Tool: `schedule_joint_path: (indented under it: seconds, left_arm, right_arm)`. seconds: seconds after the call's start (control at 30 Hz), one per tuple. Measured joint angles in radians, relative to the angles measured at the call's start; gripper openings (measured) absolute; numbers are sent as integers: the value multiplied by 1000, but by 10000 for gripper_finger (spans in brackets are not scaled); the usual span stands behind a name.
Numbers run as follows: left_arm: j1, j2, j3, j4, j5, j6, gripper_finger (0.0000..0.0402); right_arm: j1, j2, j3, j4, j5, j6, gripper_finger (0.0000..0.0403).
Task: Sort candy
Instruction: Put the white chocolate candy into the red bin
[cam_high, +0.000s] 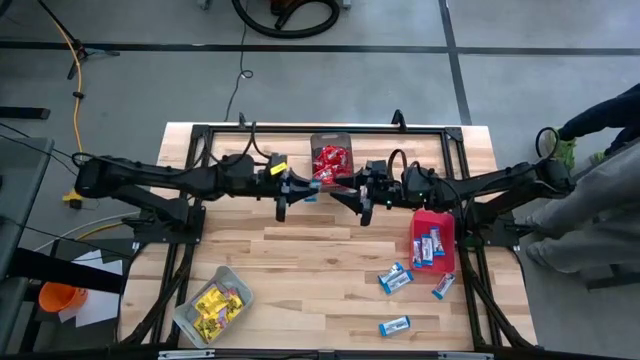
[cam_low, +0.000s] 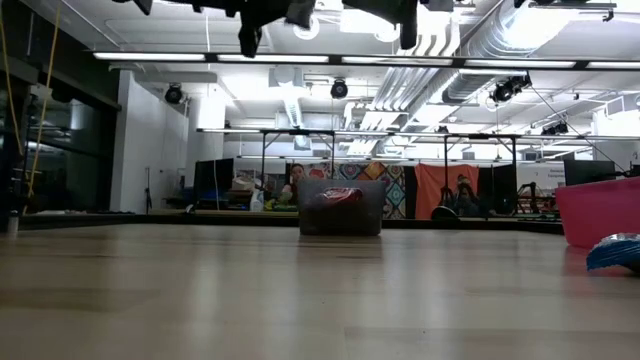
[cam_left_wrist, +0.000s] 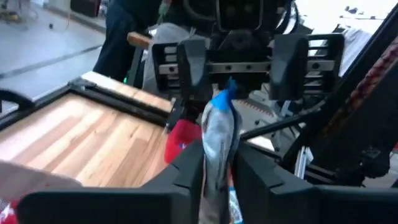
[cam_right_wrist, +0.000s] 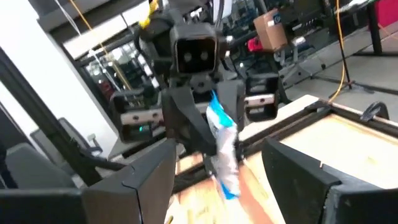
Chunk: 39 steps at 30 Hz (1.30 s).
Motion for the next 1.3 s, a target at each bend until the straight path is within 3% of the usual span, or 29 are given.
schedule_joint_path:
  seconds: [0.17, 0.43, 0.77, 1.03, 1.3]
  left_arm:
    - [-15, 24, 0, 10, 2, -1, 97]
    - [-29, 43, 0, 2, 4, 30, 101]
    - [-35, 99, -1, -246, 10, -75, 121]
    - [-33, 358, 150, -313, 25, 8, 195]
    - [-26, 613, 316, -433, -92, 68, 229]
  right_arm:
    - [15, 0, 0, -13, 5, 0, 234]
    - [15, 0, 0, -58, 22, -15, 234]
    - [16, -8, 0, -161, -44, 27, 234]
    - [16, -119, 0, -201, -42, -10, 234]
    - [26, -246, 1, -268, 26, -10, 234]
